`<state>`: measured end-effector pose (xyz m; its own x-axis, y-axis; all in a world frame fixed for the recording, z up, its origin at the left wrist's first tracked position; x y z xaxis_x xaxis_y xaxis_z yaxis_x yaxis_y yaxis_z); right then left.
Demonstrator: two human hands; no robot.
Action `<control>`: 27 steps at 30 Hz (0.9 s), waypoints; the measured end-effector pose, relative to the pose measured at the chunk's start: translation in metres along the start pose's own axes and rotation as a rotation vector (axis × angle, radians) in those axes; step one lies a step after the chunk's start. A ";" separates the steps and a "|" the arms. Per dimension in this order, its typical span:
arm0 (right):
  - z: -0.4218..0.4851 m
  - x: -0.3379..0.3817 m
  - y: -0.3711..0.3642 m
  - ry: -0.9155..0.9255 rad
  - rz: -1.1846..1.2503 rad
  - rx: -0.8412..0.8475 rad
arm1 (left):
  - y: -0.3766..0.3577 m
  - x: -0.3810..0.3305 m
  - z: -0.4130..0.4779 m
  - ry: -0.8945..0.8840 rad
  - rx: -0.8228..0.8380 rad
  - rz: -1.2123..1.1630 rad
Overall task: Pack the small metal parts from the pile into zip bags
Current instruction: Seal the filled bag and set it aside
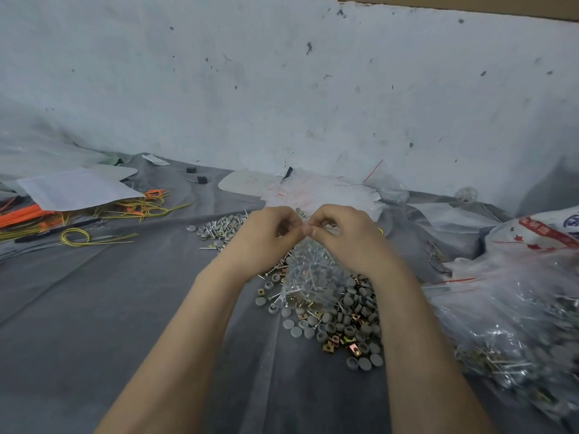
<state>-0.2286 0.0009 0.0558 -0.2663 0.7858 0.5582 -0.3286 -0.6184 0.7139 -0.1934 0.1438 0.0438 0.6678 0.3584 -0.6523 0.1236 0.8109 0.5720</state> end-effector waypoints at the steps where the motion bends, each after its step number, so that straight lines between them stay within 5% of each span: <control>1: 0.000 0.000 0.000 0.007 -0.002 0.001 | 0.001 0.000 0.000 -0.009 0.024 0.006; 7: -0.002 -0.007 0.002 -0.038 0.045 0.064 | 0.005 0.001 -0.002 -0.111 0.012 0.059; 18: -0.053 -0.104 0.033 -0.434 0.028 -0.049 | -0.021 -0.022 0.005 -0.131 0.008 0.089; 23: -0.090 -0.118 0.062 -0.550 0.312 -0.692 | -0.046 -0.076 0.035 -0.209 -0.036 0.077; 27: -0.103 -0.080 0.072 -0.300 0.434 -1.042 | -0.114 -0.146 0.059 -0.349 0.009 0.001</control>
<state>-0.3238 -0.1076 0.0191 -0.3598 0.3908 0.8473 -0.8843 -0.4325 -0.1760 -0.2617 -0.0285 0.1032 0.8785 0.1781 -0.4432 0.1282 0.8059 0.5780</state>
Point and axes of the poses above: each hand's wrist, its own z-axis towards the middle knuckle, its own y-axis out of the back of the hand, x = y × z, the point moved 3 cm from there along z, towards the middle knuckle, and after that the axes turned 1 degree about -y, right-handed, at the moved point
